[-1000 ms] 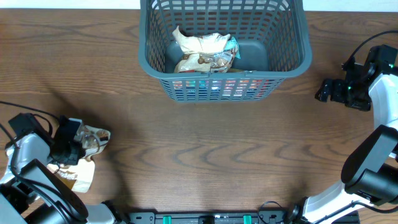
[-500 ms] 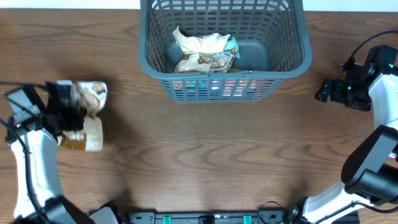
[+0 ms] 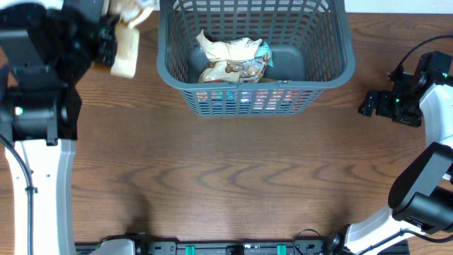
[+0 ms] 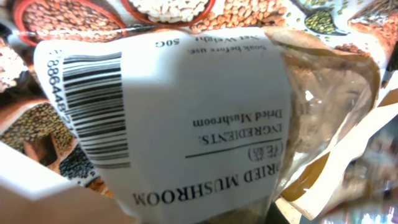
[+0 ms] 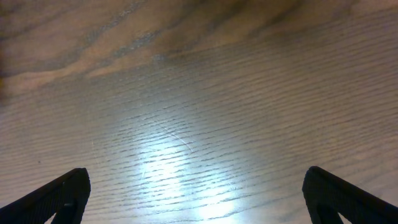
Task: Pack container
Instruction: 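Lift the mushroom pouch into the basket and release it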
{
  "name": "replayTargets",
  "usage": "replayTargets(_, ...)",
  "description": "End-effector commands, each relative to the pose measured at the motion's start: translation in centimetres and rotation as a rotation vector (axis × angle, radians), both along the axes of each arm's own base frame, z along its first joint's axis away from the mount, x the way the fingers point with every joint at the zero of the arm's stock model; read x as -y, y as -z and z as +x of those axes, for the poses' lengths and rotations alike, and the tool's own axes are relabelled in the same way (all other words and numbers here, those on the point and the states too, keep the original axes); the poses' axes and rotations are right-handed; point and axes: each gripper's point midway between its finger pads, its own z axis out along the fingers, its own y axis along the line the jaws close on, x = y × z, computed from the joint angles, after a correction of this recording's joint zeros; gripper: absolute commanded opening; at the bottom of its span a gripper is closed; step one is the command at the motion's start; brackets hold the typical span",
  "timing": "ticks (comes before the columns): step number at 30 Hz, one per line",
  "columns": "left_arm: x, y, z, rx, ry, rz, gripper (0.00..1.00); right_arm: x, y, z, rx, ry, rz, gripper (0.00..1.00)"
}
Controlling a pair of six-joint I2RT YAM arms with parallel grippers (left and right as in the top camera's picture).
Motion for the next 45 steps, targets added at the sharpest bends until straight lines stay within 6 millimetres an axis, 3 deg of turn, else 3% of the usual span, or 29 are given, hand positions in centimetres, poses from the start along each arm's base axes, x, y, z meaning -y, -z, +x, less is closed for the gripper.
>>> replayTargets(1,3.0,-2.2,2.2,0.051,0.062,0.034,0.06,-0.4,-0.2,0.2,0.008,-0.022,0.006,0.99)
replayTargets(6,10.0,-3.2,5.3,0.100,0.222,0.101,0.06,-0.4,-0.2,0.1,0.007,-0.022,0.006,0.99)
replayTargets(11,17.6,-1.7,7.4,0.144,0.391,0.215,0.06,-0.4,-0.2,0.2,0.008,-0.022,0.008,0.99)
replayTargets(17,24.4,4.9,7.3,0.135,0.616,0.488,0.06,-0.8,-0.2,0.3,0.019,-0.027,0.029,0.99)
replayTargets(20,26.2,9.4,6.1,0.081,0.750,0.650,0.06,-0.8,-0.2,0.3,0.019,-0.027,0.029,0.99)
replayTargets(26,25.5,15.5,5.3,-0.070,0.850,0.780,0.06,-0.8,-0.2,0.3,0.019,-0.027,0.030,0.99)
replayTargets(32,24.7,18.3,6.2,-0.142,0.846,0.789,0.06,-0.8,-0.2,0.3,0.019,-0.027,0.029,0.99)
replayTargets(33,24.7,18.8,6.3,-0.153,0.848,0.788,0.17,-0.8,-0.2,0.3,0.019,-0.027,0.029,0.99)
replayTargets(34,24.7,19.1,6.4,-0.162,0.845,0.782,0.34,-0.8,-0.2,0.3,0.019,-0.027,0.029,0.99)
replayTargets(35,24.7,19.4,6.5,-0.172,0.841,0.779,0.98,-0.8,-0.2,0.3,0.018,-0.027,0.030,0.99)
replayTargets(39,24.5,19.4,6.7,-0.188,0.817,0.763,0.99,-0.8,-0.2,0.3,0.018,-0.027,0.029,0.99)
replayTargets(45,22.0,17.8,9.4,-0.230,0.528,0.683,0.99,-0.3,-0.8,1.4,0.061,-0.028,0.010,0.99)
